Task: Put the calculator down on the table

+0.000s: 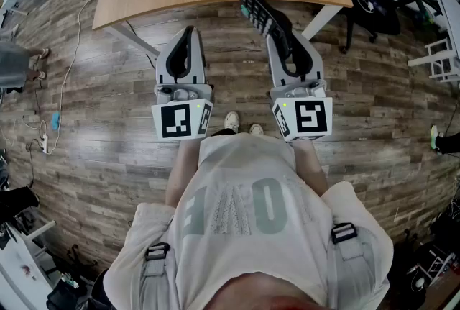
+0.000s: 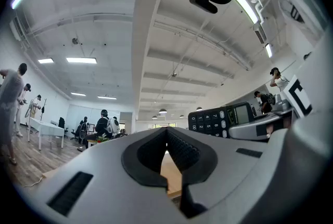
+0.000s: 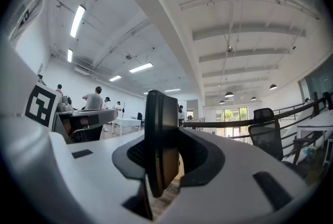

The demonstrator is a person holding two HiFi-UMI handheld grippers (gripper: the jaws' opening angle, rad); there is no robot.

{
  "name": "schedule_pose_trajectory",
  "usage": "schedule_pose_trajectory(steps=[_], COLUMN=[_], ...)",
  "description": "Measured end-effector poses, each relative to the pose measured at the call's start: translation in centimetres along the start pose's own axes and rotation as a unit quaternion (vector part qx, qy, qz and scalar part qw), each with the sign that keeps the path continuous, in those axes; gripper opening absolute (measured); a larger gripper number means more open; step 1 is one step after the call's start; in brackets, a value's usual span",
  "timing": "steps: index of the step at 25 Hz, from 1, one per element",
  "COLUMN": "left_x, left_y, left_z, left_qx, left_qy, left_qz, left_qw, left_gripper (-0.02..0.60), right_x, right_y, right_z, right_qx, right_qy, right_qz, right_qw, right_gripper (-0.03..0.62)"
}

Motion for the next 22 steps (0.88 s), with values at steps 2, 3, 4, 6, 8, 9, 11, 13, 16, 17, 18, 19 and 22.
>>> schedule_pose_trajectory(steps=[2, 3, 4, 6, 8, 9, 11, 13, 16, 17, 18, 19, 22], left_x=[-0.1, -0.2, -0.2, -0.2, -0.3, -0.3, -0.2, -0.1, -0.2, -0.4, -0.5, -0.6, -1.0], left_y=[0.3, 0.4, 0.6, 1.0, 1.3, 1.5, 1.9, 2.5, 3.6, 4.0, 4.4, 4.9, 6.1], left_z=[-0.1, -0.2, -0.2, -0.2, -0.1, 0.0, 0.1, 0.2, 0.4, 0.4, 0.5, 0.5, 0.6], left_qx=[0.002, 0.002, 0.003, 0.006, 0.009, 0.011, 0.015, 0.017, 0.022, 0.024, 0.027, 0.029, 0.03], left_qy=[-0.001, -0.002, -0.002, -0.002, -0.001, -0.001, -0.002, -0.002, -0.004, -0.005, -0.006, -0.008, -0.012], left_qz=[0.001, 0.001, 0.001, 0.001, 0.0, 0.0, 0.0, 0.0, 0.001, 0.002, 0.003, 0.005, 0.014], left_qw=[1.0, 1.0, 1.0, 1.0, 1.0, 0.9999, 0.9999, 0.9998, 0.9997, 0.9997, 0.9996, 0.9995, 0.9994], left_gripper=[0.008, 0.008, 0.008, 0.008, 0.008, 0.008, 0.008, 0.008, 0.008, 0.008, 0.008, 0.008, 0.008], right_x=[-0.2, -0.2, -0.3, -0.5, -0.8, -0.9, -1.0, -1.1, -1.8, -2.0, -2.3, -2.5, -3.0], right_y=[0.0, 0.0, 0.1, 0.2, 0.3, 0.4, 0.5, 0.8, 1.4, 1.5, 1.6, 1.7, 1.9], right_z=[0.0, 0.1, 0.1, 0.1, 0.2, 0.2, 0.2, 0.1, -0.1, -0.2, -0.1, -0.1, 0.3], right_qx=[-0.002, -0.002, -0.001, 0.0, 0.0, -0.001, -0.011, -0.023, -0.026, -0.025, -0.026, -0.028, -0.035], right_qy=[0.001, 0.002, 0.002, 0.002, 0.004, 0.003, -0.002, -0.01, -0.014, -0.014, -0.013, -0.012, -0.006], right_qz=[0.002, 0.003, 0.003, 0.003, 0.002, 0.002, 0.003, 0.001, 0.0, 0.001, 0.004, 0.007, 0.019], right_qw=[1.0, 1.0, 1.0, 1.0, 1.0, 1.0, 1.0, 1.0, 1.0, 1.0, 1.0, 1.0, 0.999], right_gripper=[0.115, 0.115, 0.115, 0.115, 0.115, 0.115, 0.115, 0.115, 0.115, 0.115, 0.115, 0.115, 0.115])
Point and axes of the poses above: the fingertips, and each gripper's own axes: x backward along the fingers, y to its left, z out of its underside, the point moved 6 cm from there along x, backward along the fingers, and after that the axes turned 4 degrees about x, right-handed, at the moved point
